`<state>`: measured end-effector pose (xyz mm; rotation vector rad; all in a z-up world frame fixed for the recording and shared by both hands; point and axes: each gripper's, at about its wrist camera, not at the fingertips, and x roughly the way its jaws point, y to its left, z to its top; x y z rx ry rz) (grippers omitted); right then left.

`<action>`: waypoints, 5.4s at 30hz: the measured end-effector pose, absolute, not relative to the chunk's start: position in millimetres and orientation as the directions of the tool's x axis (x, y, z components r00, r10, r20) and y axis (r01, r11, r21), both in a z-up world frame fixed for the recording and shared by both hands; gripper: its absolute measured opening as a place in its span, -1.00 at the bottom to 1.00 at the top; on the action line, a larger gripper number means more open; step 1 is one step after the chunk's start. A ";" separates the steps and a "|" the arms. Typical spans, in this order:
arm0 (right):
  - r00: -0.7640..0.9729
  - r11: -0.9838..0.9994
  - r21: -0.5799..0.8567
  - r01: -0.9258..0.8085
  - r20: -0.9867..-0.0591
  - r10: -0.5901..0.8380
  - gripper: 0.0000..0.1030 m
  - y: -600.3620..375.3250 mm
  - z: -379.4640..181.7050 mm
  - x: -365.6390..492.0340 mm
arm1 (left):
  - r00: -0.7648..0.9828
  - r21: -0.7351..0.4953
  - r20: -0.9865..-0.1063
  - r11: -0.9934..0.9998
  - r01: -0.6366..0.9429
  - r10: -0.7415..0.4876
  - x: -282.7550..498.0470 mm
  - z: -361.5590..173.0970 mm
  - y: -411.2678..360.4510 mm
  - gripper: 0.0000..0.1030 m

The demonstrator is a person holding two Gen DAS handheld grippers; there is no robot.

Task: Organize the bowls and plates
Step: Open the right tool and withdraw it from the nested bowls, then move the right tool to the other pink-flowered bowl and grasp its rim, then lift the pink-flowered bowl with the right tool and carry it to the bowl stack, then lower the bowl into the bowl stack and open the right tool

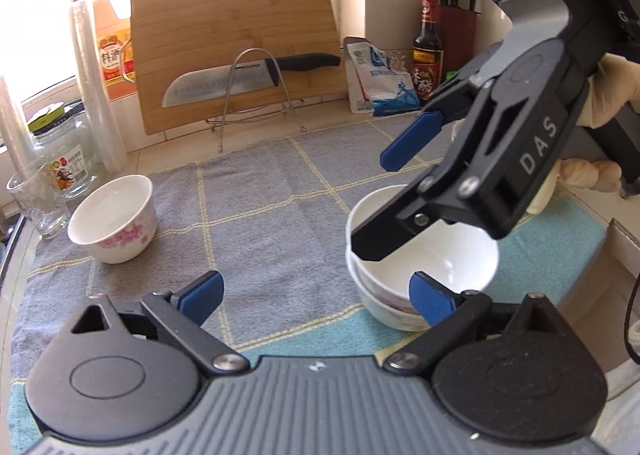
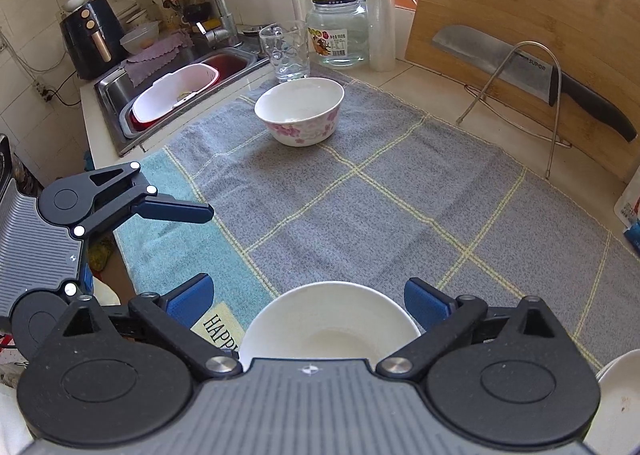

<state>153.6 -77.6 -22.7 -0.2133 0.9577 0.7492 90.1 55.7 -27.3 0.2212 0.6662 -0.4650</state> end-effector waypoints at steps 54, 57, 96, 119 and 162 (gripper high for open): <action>0.225 0.689 0.219 -0.691 -0.840 0.493 0.56 103.5 -79.9 366.3 | 0.773 0.004 -0.586 0.952 0.305 -0.245 248.5 -92.8 174.2 0.74; 0.220 0.688 0.235 -0.687 -0.835 0.504 0.56 101.6 -78.0 365.6 | 0.767 0.005 -0.596 0.953 0.302 -0.240 248.7 -91.1 173.6 0.73; 0.244 0.709 0.314 -0.632 -0.787 0.566 0.56 -14.7 -7.8 206.7 | 0.700 0.033 -0.634 0.894 0.447 -0.327 110.8 -31.1 73.4 0.74; 0.347 0.806 0.329 -0.492 -0.775 0.528 0.57 -116.0 -2.4 152.8 | 0.613 0.039 -0.639 0.776 0.629 -0.465 87.7 -28.1 -1.6 0.74; 0.378 0.826 0.227 -0.515 -0.805 0.457 0.94 -124.8 -21.4 135.6 | 0.539 0.020 -0.683 0.726 0.688 -0.492 84.0 -44.5 -25.0 0.91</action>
